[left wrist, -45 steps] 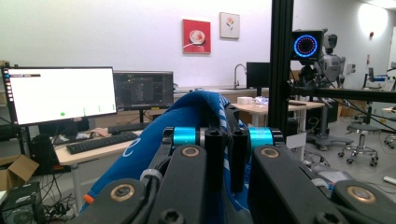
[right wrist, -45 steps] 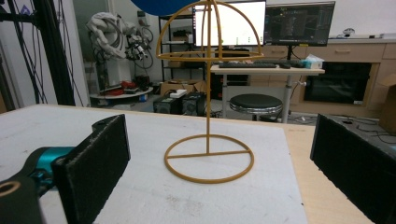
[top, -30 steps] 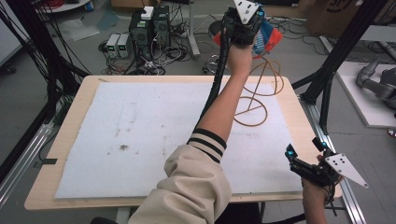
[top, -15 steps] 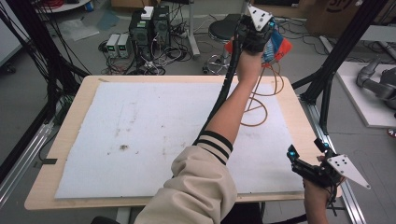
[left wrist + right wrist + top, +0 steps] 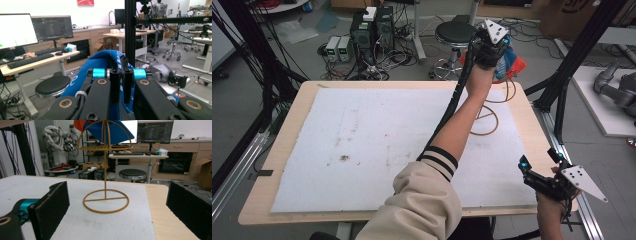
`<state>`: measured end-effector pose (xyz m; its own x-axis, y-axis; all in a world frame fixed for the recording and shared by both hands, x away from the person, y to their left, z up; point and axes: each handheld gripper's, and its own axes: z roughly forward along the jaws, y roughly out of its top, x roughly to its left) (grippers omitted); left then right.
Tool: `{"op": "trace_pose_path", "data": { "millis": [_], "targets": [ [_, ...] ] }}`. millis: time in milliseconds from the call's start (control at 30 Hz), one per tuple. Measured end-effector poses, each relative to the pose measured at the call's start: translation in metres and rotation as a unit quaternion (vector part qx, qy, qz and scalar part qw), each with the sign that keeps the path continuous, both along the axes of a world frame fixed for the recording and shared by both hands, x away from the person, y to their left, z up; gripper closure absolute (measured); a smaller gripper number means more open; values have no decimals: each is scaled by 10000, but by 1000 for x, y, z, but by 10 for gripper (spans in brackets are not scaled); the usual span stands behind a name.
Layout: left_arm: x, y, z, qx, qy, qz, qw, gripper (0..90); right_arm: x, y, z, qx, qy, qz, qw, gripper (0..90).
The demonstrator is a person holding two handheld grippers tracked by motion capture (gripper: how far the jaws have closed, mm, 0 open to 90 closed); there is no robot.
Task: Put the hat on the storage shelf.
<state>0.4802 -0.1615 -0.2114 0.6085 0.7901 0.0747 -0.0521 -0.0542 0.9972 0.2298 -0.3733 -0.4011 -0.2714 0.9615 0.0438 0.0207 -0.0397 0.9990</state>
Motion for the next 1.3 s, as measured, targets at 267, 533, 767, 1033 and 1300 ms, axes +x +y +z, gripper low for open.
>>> {"op": "trace_pose_path", "data": {
  "millis": [267,533,767,1033,1300],
  "targets": [
    [1,5,-9,119,87,69,9999,887,1,1,0,-55,-11,30,10000,44],
    [1,8,-13,119,151,70,9998,836,2,3,-1,-67,-12,37,10000,44],
    [-1,5,-16,127,179,22,9998,732,2,3,-1,-92,-23,42,9999,44],
    [-2,9,-15,-9,179,82,9998,587,2,3,-1,-84,6,37,10000,44],
    [-3,16,-13,-174,256,-19,9995,425,2,5,-1,-60,42,55,10000,45]
  ]
}}
